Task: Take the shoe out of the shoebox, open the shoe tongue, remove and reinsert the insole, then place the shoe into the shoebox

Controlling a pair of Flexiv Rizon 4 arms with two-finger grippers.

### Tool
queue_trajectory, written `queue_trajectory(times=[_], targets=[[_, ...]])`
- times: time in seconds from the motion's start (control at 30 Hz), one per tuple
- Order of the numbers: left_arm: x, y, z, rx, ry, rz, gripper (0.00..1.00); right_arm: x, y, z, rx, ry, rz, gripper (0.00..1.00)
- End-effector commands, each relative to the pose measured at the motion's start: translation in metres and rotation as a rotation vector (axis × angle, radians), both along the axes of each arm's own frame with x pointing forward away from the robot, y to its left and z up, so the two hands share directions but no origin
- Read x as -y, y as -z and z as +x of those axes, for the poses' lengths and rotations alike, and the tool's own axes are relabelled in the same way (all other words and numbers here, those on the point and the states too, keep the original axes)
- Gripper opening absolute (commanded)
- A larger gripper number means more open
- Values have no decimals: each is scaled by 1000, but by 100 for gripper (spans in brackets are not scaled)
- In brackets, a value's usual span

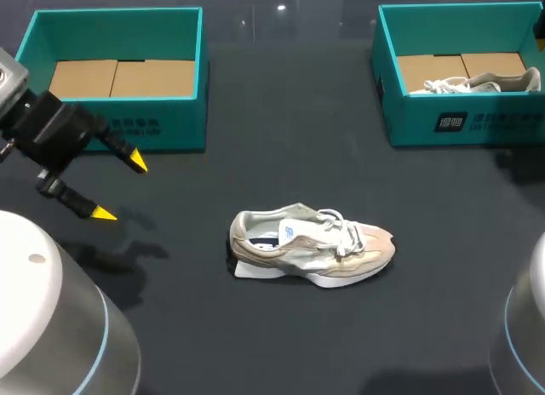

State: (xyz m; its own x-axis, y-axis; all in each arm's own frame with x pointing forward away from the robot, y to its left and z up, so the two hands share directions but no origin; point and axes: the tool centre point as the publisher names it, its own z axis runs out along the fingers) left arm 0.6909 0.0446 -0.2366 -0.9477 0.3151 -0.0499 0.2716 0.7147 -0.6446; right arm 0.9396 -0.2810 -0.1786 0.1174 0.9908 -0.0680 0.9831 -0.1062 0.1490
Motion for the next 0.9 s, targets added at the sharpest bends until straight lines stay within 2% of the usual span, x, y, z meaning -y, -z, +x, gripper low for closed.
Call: queue_trajectory(times=[0.03,0.1,0.17,0.37,0.67,0.7,0.77,0.9], targets=[[4,-4,-8,61,-88,13,100,0,0,0,0,1,0,100],[1,10,-5,51,-131,8,100,0,0,0,0,1,0,100],[-5,23,0,-43,-172,-56,100,0,0,0,0,1,0,100],[-12,57,1,-154,-234,-196,100,0,0,0,0,1,0,100],[-11,81,-11,-225,-305,-330,100,0,0,0,0,1,0,100],[-12,84,-11,-249,-331,-335,100,0,0,0,0,1,0,100],[-13,86,-11,-292,-329,-267,100,0,0,0,0,1,0,100],[-13,86,-11,-292,-329,-267,100,0,0,0,0,1,0,100]])
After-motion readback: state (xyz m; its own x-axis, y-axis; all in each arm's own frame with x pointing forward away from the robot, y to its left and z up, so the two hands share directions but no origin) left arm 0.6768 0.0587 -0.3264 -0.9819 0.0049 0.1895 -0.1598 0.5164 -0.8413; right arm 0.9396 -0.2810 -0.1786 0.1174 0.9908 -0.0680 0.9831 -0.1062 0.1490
